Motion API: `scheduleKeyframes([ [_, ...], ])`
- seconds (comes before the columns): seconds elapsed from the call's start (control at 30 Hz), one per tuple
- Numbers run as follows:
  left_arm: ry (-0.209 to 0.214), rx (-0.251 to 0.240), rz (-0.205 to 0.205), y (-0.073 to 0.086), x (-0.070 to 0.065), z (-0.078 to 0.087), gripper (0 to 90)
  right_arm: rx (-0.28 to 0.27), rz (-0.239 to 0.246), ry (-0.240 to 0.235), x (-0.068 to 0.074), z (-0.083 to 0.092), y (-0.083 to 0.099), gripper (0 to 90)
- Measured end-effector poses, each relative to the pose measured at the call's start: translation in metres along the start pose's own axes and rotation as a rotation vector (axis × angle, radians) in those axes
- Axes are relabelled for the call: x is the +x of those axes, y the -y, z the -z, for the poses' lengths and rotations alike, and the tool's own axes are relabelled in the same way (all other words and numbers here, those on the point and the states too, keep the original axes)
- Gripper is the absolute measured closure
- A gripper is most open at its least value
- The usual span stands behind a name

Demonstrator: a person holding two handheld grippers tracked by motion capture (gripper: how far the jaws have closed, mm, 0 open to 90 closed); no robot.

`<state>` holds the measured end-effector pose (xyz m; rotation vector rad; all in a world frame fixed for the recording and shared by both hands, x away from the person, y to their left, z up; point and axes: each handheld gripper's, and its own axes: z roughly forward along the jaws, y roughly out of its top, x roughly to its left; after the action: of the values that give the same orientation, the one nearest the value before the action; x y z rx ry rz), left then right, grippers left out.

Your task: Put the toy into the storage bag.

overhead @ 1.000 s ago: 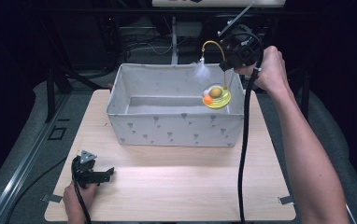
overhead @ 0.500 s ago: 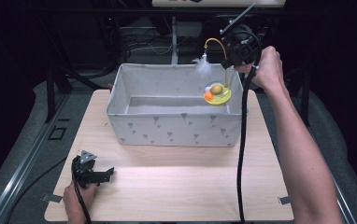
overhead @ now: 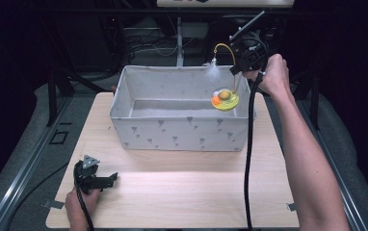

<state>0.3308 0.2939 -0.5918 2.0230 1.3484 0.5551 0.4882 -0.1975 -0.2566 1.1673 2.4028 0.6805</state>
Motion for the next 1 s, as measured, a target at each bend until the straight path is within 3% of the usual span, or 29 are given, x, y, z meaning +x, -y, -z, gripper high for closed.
scheduleKeyframes([
  [0.43, 0.000, 0.000, 0.000, 0.000, 0.000, 0.000, 0.2, 0.043, -0.036, -0.002, -0.010, -0.019, 0.016, 88.1],
  [1.0, 0.001, 0.000, 0.000, 0.000, 0.000, 0.000, 0.2, 0.102, -0.032, -0.019, -0.009, -0.043, 0.036, 88.2],
])
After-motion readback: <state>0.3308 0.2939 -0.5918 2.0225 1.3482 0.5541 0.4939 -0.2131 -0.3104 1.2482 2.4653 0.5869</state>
